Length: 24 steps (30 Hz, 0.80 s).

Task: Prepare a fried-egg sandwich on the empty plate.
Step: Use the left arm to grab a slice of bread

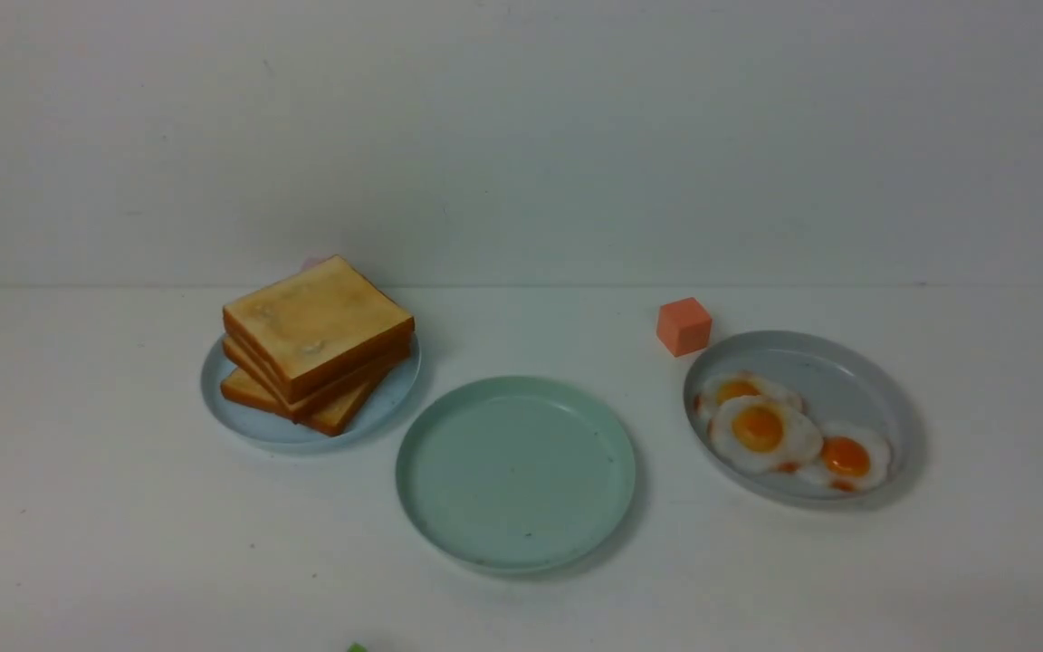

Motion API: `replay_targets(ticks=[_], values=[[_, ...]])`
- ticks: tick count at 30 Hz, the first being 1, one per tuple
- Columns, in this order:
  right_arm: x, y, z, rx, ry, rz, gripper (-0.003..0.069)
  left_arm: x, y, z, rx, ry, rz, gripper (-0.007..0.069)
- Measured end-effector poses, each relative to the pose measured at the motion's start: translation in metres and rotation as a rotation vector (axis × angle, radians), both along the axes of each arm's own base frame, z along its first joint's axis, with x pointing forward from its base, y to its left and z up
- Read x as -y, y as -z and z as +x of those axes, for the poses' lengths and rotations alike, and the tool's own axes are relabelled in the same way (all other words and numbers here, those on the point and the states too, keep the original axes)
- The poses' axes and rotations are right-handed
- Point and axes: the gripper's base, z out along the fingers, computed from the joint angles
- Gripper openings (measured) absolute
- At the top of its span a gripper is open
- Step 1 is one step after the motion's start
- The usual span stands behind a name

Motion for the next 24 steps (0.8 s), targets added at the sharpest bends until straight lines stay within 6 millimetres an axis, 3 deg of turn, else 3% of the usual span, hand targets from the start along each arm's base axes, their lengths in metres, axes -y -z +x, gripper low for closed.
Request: replay_targets(ticks=[3, 6, 13, 18, 20, 24], values=[[0.0, 0.0, 0.0, 0.0, 0.0, 0.0, 0.0241, -0.002, -0.009, 0.001, 0.078, -0.037, -0.227, 0.0085], [0.0, 0.0, 0.0, 0.0, 0.0, 0.0, 0.0241, -0.001, -0.012, 0.001, 0.086, -0.034, -0.263, 0.0085], [0.0, 0.0, 0.0, 0.0, 0.0, 0.0, 0.0241, 0.015, -0.061, -0.005, 0.017, 0.201, -0.003, 0.0074], [0.0, 0.0, 0.0, 0.0, 0.0, 0.0, 0.0241, 0.027, -0.094, 0.017, -0.163, 0.376, 0.253, 0.0069], [0.0, -0.001, 0.0, 0.014, 0.002, -0.004, 0.0241, 0.033, -0.111, 0.039, -0.29, 0.491, 0.42, 0.0069], [-0.003, -0.007, 0.003, 0.098, 0.021, 0.192, 0.0241, 0.041, -0.126, 0.073, -0.419, 0.596, 0.497, 0.0069]])
